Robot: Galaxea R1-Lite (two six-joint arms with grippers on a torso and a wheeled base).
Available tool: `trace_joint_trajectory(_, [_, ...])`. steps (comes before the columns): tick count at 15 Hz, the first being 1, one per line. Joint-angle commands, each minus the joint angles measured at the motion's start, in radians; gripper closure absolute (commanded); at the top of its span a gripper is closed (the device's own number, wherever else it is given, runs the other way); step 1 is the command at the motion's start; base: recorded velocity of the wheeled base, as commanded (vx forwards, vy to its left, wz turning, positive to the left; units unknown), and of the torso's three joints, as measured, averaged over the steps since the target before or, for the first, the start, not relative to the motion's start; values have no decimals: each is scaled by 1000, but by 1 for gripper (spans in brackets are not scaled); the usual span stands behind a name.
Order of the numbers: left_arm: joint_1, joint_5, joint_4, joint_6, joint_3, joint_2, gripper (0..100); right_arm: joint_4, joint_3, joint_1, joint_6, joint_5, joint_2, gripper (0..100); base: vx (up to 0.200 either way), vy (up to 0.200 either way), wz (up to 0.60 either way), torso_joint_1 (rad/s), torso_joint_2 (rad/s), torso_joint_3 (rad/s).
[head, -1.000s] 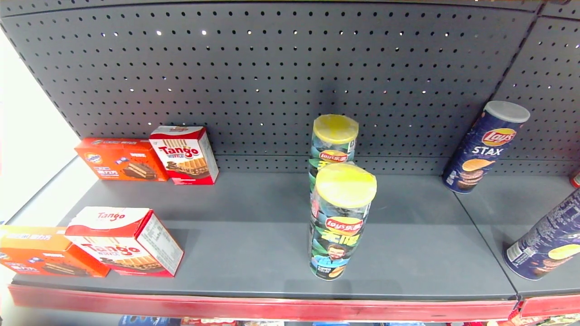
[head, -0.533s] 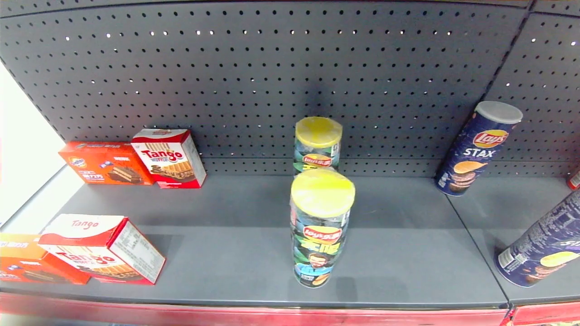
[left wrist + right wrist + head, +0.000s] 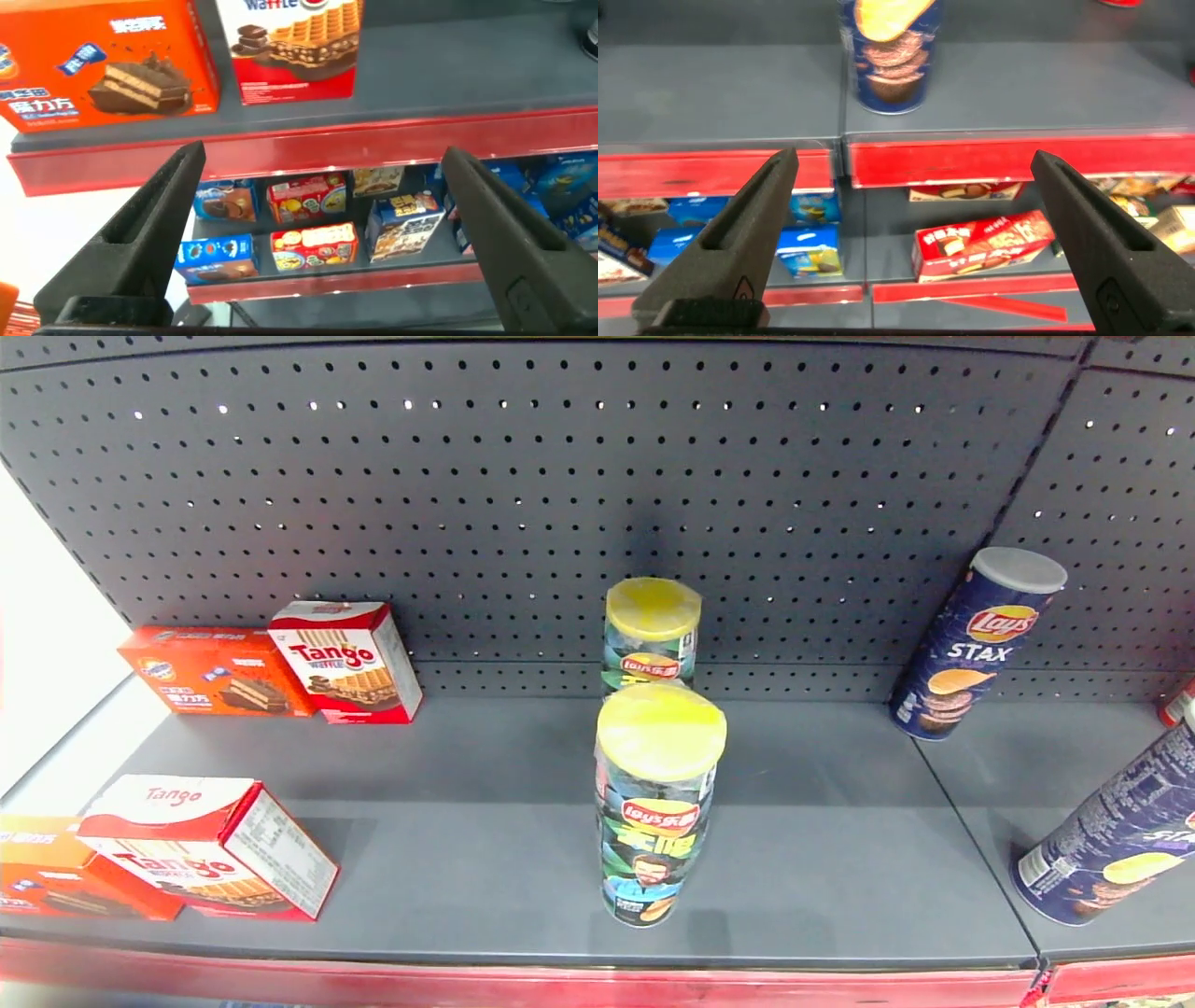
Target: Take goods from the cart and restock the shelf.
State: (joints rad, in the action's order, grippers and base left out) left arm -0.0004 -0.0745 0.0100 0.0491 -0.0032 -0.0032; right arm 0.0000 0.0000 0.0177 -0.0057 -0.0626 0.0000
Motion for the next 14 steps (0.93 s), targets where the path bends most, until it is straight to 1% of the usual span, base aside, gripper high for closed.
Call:
trace_joint_trajectory(1, [0, -1, 1, -5, 0, 3, 0, 0, 0, 1, 0, 0, 0, 0, 0, 200, 0, 7, -2, 7])
trace_joint_trajectory(10, [0, -4, -1, 0, 0, 3, 0, 0, 0, -1, 1, 0, 0, 0, 0, 0, 0, 0, 0, 0])
trace_joint_trajectory(12, [0, -2, -1, -2, 0, 3, 0, 0, 0, -1, 1, 0, 0, 0, -200, 0, 0, 2, -2, 5])
trace_joint_trajectory(14, [0, -2, -1, -2, 0, 3, 0, 0, 0, -1, 1, 0, 0, 0, 0, 0, 0, 0, 0, 0])
